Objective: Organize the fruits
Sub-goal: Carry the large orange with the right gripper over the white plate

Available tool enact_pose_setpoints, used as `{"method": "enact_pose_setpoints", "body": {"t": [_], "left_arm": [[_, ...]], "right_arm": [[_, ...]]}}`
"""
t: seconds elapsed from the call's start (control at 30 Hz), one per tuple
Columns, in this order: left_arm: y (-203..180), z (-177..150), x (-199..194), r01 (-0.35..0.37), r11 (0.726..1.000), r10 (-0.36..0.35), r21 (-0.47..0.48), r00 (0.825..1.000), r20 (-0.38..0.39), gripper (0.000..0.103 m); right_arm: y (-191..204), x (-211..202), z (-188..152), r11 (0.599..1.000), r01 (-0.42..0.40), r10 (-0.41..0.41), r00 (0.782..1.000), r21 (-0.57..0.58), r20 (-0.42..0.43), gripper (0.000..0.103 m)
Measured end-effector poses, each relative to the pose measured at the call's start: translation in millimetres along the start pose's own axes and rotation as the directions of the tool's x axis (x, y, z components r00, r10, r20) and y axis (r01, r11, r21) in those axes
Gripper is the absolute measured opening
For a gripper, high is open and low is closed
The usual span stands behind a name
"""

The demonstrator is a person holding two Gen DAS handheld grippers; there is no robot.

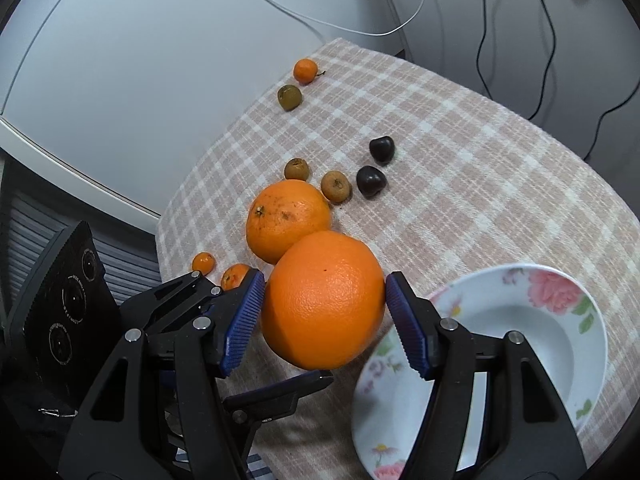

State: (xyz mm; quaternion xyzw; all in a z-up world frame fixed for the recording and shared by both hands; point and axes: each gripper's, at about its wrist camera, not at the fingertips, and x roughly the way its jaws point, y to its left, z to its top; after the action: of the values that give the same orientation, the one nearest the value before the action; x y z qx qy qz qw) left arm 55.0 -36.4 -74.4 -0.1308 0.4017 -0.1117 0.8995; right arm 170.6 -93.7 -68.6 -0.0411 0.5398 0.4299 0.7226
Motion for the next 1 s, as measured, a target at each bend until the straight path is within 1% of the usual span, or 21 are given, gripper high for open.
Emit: {"method": "enact_pose_setpoints", "body": {"t": [0.2, 0.5, 0.83, 1.0], "left_arm": [[-21.6, 1.6, 4.1, 0.011, 0.998, -0.011, 0.059, 1.0, 0.0, 0.061], [-43.3, -1.0, 12.7, 0.043, 0.995, -0.041, 0.095, 0.999, -0.023, 0.061], [-75.2, -4.2, 36.8, 0.102, 0.985, -0.092, 0.14, 0.992, -0.081, 0.061], [-83.8, -6.4, 49.1, 0.124, 0.98, -0.105, 0.157, 0.987, -0.125, 0.061]], "right_arm": [[-10.8, -18.0, -12.4, 1.0, 0.006, -0.007, 0.999, 0.029, 0.031, 0.066], [-30.2, -36.0, -32.9, 0.996, 0.02, -0.025, 0.998, 0.082, 0.066, 0.066], [-59.6, -53.2, -57.3, 0.987, 0.073, -0.084, 0.994, 0.142, 0.075, 0.066], [-69.3, -59.7, -65.0, 0.981, 0.08, -0.096, 0.992, 0.175, 0.085, 0.065]]}}
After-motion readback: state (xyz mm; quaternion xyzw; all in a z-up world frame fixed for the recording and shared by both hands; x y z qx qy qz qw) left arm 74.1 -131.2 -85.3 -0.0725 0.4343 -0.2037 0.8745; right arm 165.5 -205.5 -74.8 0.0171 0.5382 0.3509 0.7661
